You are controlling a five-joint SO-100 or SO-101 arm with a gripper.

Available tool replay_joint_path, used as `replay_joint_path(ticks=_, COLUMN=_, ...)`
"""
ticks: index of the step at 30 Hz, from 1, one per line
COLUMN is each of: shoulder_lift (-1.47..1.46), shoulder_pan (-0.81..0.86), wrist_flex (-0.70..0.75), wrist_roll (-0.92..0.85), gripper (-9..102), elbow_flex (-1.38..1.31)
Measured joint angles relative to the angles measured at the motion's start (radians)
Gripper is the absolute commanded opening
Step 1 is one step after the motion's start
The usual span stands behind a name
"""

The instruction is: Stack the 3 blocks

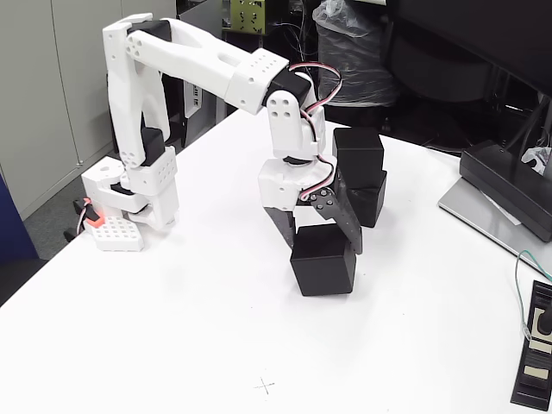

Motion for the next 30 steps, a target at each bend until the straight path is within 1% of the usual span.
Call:
replay_joint_path(ticks=4, shoulder_lift=-0.005, shoulder_pan=0.0, wrist_flex=0.008, wrist_roll=0.0, gripper=-1, elbow_flex=-0.012)
replay_joint_path(ticks=7, shoulder_lift=-0.012, shoulder_pan=0.002, wrist_flex=0.057, wrist_roll=0.0, gripper=-1, elbow_flex=-0.054)
replay_joint_path(ticks=11, shoulder_lift=-0.015, shoulder_pan=0.035, wrist_flex=0.17, wrist_roll=0.0, gripper=-1, elbow_flex=-0.167)
replay_joint_path(ticks=22, shoulder_lift=-0.015, shoulder_pan=0.048, wrist_flex=0.517, wrist_roll=0.0, gripper=-1, elbow_flex=-0.68)
replay_joint_path(ticks=26, shoulder_lift=-0.015, shoulder_pan=0.043, wrist_flex=0.541, wrist_roll=0.0, gripper=-1, elbow_flex=-0.824)
replay_joint_path(ticks=30, shoulder_lift=-0.015, shoulder_pan=0.043, wrist_flex=0.546, wrist_roll=0.0, gripper=-1, elbow_flex=-0.877)
